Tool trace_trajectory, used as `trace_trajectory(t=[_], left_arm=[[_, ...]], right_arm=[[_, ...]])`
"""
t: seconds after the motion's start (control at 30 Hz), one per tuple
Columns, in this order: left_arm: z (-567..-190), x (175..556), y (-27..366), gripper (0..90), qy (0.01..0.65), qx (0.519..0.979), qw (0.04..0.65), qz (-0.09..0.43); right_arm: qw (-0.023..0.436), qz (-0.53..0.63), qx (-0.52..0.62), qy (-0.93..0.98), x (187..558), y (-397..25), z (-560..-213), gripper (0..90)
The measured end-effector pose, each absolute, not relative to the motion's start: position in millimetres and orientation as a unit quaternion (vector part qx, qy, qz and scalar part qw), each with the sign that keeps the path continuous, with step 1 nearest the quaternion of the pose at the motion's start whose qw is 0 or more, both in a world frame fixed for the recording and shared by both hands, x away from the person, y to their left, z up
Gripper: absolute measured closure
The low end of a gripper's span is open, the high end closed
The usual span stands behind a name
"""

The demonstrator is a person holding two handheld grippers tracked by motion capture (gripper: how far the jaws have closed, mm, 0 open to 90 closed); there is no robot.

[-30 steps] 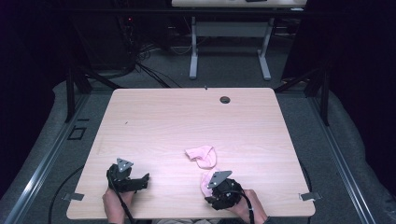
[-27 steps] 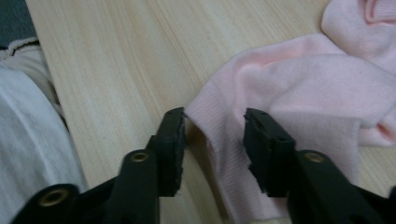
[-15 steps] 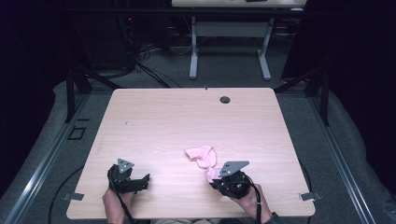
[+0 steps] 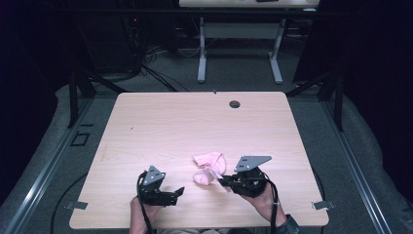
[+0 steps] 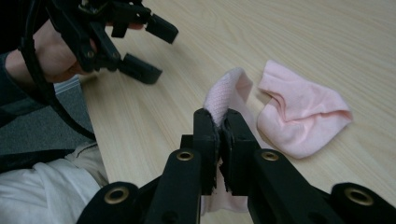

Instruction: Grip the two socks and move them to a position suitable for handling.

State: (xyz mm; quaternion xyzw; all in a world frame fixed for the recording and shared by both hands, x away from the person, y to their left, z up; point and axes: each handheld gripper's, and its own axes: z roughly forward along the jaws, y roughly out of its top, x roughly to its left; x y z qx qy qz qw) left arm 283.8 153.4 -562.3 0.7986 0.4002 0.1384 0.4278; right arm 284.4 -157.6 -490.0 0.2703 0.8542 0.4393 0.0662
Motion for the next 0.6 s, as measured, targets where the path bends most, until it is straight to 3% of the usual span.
trace_trajectory(t=[0.27, 0.53, 0.6], left_arm=[[-557.8, 287.5, 97.6, 20.9, 0.332, 0.832, 0.424, 0.134], [-570.9, 312.9, 83.6, 25.7, 0.333, 0.843, 0.41, 0.101], [-572.7, 315.9, 82.0, 38.5, 0.332, 0.844, 0.411, 0.092]], right_arm=[[0.057, 0.452, 0.27, 0.848, 285.0, -157.8, -486.5, 85.4], [0.045, 0.458, 0.264, 0.848, 284.8, -159.1, -484.6, 85.4], [0.041, 0.463, 0.264, 0.845, 285.1, -159.7, -485.2, 85.4]])
